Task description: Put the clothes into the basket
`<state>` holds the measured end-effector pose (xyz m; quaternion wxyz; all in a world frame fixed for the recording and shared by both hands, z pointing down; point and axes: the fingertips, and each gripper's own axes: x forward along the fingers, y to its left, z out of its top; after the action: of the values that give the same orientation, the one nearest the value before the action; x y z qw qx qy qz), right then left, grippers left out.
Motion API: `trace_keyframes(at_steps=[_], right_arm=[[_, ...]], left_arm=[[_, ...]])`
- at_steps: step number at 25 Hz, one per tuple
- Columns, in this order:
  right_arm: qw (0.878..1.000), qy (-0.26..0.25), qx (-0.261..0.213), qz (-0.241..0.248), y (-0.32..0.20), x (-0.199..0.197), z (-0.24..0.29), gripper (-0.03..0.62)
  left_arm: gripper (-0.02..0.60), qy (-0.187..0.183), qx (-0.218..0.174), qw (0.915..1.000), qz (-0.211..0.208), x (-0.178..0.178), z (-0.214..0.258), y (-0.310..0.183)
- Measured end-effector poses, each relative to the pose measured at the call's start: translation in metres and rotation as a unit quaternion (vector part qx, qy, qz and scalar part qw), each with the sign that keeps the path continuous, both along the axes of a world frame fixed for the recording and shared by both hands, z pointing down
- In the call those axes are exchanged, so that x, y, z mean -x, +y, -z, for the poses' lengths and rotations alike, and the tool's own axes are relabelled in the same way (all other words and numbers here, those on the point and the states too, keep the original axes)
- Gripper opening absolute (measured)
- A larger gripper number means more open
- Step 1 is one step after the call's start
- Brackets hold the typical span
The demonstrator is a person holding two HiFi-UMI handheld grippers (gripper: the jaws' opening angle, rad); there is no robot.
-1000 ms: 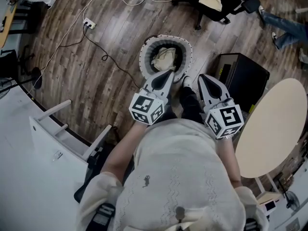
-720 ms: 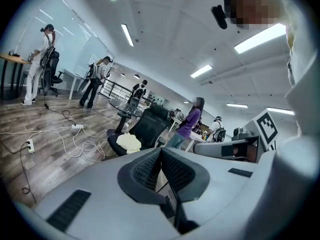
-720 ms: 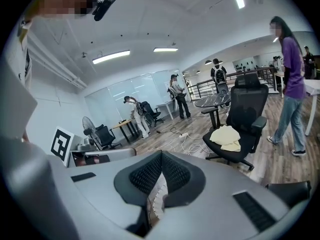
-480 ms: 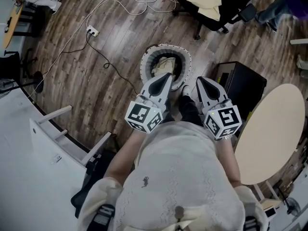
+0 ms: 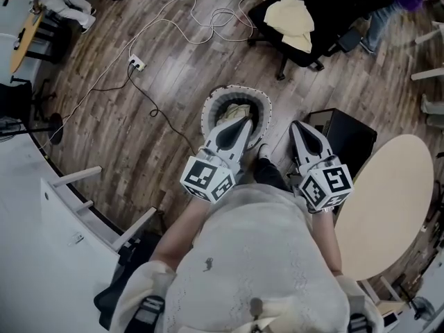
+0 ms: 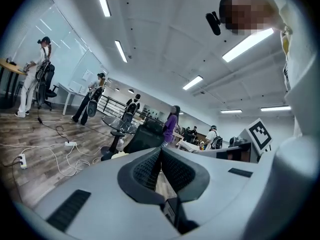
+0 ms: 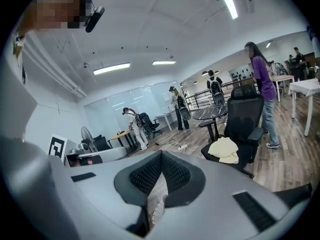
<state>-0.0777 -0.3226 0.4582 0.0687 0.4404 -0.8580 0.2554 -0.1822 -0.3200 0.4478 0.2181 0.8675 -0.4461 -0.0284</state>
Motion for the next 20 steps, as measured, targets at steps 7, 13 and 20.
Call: trace_keyframes(at_steps=[7,13,20], right_arm=[[0.999,-0.001,-0.032,-0.008,0.009,-0.013,0.037,0.006],[0.996,0.006,-0.084,-0.011,0.016,-0.022,0.076,0.006],[0.992,0.001,-0.125,-0.014,0.021,-0.033,0.108,0.006]], left_arm=[[0.021,0.000,-0.036,0.9993,0.002,0.000,0.046,0.008],[0.021,-0.008,-0.063,0.9980,0.008,0.003,0.077,0.018],[0.021,-0.029,-0.094,0.9950,0.013,0.001,0.100,0.025]])
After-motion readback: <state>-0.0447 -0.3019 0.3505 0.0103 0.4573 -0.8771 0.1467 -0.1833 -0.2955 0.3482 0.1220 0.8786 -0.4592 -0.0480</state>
